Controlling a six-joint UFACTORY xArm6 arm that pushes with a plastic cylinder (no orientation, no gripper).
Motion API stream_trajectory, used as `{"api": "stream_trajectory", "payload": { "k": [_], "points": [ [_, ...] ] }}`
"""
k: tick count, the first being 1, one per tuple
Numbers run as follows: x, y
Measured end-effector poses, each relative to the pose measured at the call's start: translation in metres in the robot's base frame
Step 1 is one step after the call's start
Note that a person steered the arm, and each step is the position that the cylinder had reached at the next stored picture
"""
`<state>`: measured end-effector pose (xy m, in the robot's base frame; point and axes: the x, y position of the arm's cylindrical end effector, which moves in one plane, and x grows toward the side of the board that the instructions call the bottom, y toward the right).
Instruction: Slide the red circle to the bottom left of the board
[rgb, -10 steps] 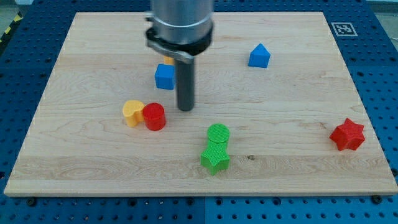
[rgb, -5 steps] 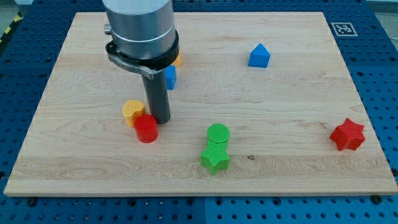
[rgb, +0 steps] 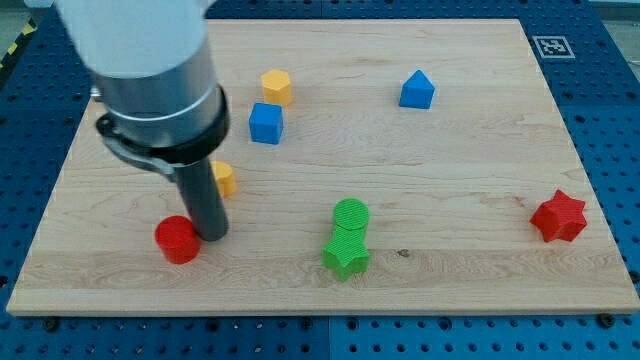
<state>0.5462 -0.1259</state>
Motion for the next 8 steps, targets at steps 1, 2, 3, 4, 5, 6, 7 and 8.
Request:
{"api": "stream_trajectory", "payload": {
  "k": [1,2,3,4,5,6,7,8],
  "points": [
    [0.003,-0.019],
    [0.004,-0.03],
    [0.004,-0.042],
    [0.005,-0.031],
    [0.017,-0.028],
    [0.03,-0.03],
    [0.03,-0.044],
    [0.03,-0.068]
  ]
}}
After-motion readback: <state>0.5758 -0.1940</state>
